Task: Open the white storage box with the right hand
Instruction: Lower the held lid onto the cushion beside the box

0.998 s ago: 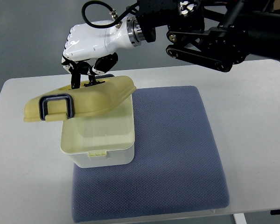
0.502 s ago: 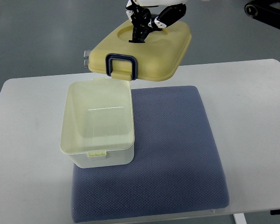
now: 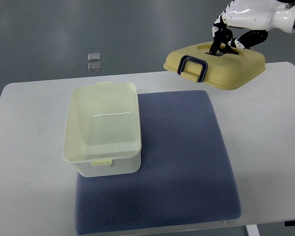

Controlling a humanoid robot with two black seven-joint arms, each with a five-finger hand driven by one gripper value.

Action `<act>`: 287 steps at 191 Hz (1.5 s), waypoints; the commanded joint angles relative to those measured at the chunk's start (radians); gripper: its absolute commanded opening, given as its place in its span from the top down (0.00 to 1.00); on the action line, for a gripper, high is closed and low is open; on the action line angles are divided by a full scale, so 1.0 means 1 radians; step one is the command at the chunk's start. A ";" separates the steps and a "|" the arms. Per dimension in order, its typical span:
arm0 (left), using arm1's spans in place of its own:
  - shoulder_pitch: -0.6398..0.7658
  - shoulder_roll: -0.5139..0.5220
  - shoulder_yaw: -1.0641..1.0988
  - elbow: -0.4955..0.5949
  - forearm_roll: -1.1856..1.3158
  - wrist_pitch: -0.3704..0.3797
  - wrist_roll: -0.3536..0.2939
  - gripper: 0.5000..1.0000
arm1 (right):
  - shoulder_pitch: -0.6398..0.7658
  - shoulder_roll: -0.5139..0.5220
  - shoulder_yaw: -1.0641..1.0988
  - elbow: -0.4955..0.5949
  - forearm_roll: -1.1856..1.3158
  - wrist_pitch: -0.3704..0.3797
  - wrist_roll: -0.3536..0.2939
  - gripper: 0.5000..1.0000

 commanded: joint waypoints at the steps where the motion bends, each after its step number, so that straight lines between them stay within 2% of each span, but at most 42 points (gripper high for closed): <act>1: 0.000 0.000 0.001 0.001 0.000 0.000 0.000 0.00 | -0.073 0.000 -0.002 -0.004 -0.004 -0.068 0.000 1.00; 33: 0.000 0.000 0.000 0.000 0.000 0.000 0.000 0.00 | -0.164 0.024 -0.002 -0.004 -0.009 -0.140 0.000 1.00; 88: 0.000 0.000 0.000 0.000 0.000 0.000 0.000 0.00 | -0.242 0.102 -0.004 -0.009 -0.067 -0.214 0.000 1.00; 145: 0.000 0.000 0.001 0.000 0.000 0.000 0.000 0.00 | -0.305 0.155 -0.009 -0.043 -0.073 -0.245 0.000 1.00; 224: 0.000 0.000 0.000 0.000 0.000 0.000 0.000 0.00 | -0.342 0.196 -0.005 -0.060 -0.084 -0.246 0.000 1.00; 244: 0.000 0.000 0.001 0.000 0.000 0.000 0.000 0.00 | -0.343 0.207 -0.005 -0.060 -0.082 -0.246 0.000 0.87; 258: 0.000 0.000 0.001 0.000 0.000 0.000 0.000 0.00 | -0.345 0.208 -0.005 -0.060 -0.081 -0.246 0.000 0.83; 264: 0.000 0.000 0.001 0.000 0.000 0.000 0.000 0.00 | -0.346 0.210 -0.004 -0.058 -0.079 -0.246 0.000 0.76; 269: 0.000 0.000 0.000 0.000 0.000 0.000 0.000 0.00 | -0.349 0.210 -0.004 -0.058 -0.078 -0.246 0.000 0.66; 276: 0.000 0.000 0.000 0.001 0.000 0.000 0.000 0.00 | -0.352 0.211 -0.002 -0.058 -0.076 -0.246 0.000 0.58; 281: 0.000 0.000 0.001 0.000 0.000 0.000 0.000 0.00 | -0.352 0.211 -0.002 -0.058 -0.072 -0.246 0.000 0.47; 287: 0.000 0.000 0.001 0.001 0.000 0.000 0.000 0.00 | -0.354 0.211 -0.002 -0.056 -0.070 -0.246 0.000 0.39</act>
